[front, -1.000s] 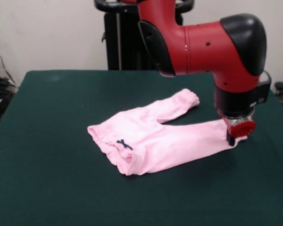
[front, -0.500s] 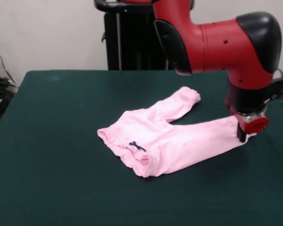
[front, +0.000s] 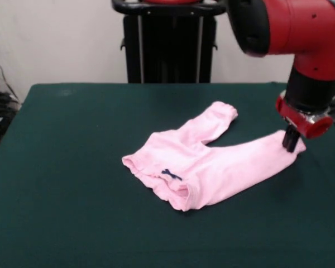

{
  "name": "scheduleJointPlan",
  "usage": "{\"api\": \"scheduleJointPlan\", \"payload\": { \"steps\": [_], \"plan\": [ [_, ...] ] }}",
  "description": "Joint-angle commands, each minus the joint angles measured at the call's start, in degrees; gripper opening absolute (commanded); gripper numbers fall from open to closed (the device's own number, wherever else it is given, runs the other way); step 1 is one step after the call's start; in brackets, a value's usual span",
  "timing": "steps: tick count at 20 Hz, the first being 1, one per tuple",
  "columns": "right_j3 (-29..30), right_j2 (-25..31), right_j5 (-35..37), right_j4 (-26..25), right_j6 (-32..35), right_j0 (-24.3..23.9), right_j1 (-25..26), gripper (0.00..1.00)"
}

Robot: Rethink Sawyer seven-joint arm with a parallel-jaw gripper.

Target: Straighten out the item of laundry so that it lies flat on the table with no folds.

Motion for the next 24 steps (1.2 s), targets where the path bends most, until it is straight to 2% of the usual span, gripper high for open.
{"api": "scheduleJointPlan", "payload": {
  "steps": [1, 7, 11, 16, 24],
  "plan": [
    [8.8, -5.3, 4.9, -3.2, 0.4, 1.0, -5.4, 0.0],
    [10.2, -7.7, 4.5, -4.6, 0.7, 1.9, -6.3, 0.0],
    [8.8, -10.9, 4.0, -5.5, 2.5, 4.0, -3.8, 0.0],
    [8.4, -13.6, -0.9, -7.2, 4.0, 5.0, 1.4, 0.0],
    [8.7, -13.6, -5.3, -8.3, 2.8, 4.3, 6.0, 0.0]
  ]
}}
